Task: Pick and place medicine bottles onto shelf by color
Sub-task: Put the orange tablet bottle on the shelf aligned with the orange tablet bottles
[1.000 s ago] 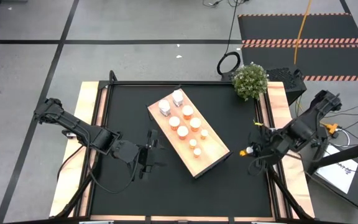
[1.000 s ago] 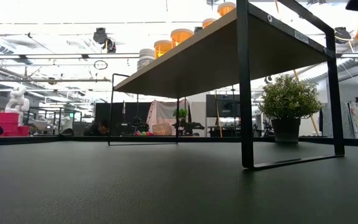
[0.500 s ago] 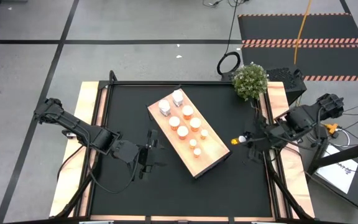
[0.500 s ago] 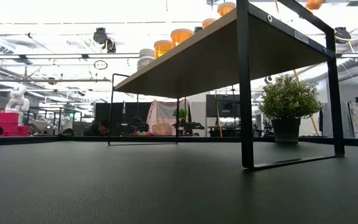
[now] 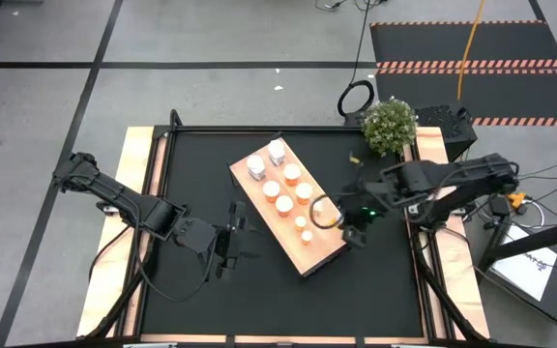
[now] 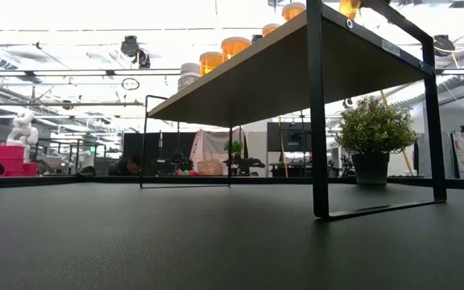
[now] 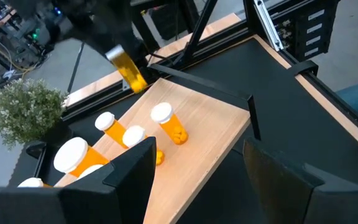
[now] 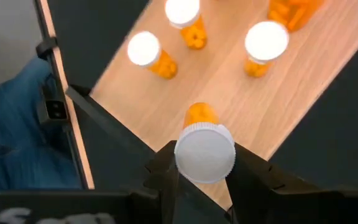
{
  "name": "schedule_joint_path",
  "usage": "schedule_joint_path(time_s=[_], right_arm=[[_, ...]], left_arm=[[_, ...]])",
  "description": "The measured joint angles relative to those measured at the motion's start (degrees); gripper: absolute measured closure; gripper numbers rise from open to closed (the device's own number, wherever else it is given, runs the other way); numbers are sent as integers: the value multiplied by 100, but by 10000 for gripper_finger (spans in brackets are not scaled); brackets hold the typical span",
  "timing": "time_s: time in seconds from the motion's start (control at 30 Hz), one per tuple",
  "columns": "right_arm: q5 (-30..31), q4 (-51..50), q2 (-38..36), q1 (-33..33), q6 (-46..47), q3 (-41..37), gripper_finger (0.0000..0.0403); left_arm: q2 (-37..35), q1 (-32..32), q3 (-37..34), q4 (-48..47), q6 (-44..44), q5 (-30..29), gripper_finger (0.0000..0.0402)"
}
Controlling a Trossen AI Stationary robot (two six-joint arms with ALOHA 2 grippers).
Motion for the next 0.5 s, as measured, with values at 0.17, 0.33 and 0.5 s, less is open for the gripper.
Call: schedule_joint_path(time_s=[0.17,0.33,0.5], right_arm=[[-340,-9,325,-251,-211,0,293],[-368,79,497,-337,-227,0,293],[-367,277,606,-337,-268,0,293]], left_arm=[[0,0,0,-12,2,0,158],[0,0,0,-48,37,0,158],[0,0,0,-46,35,0,158]])
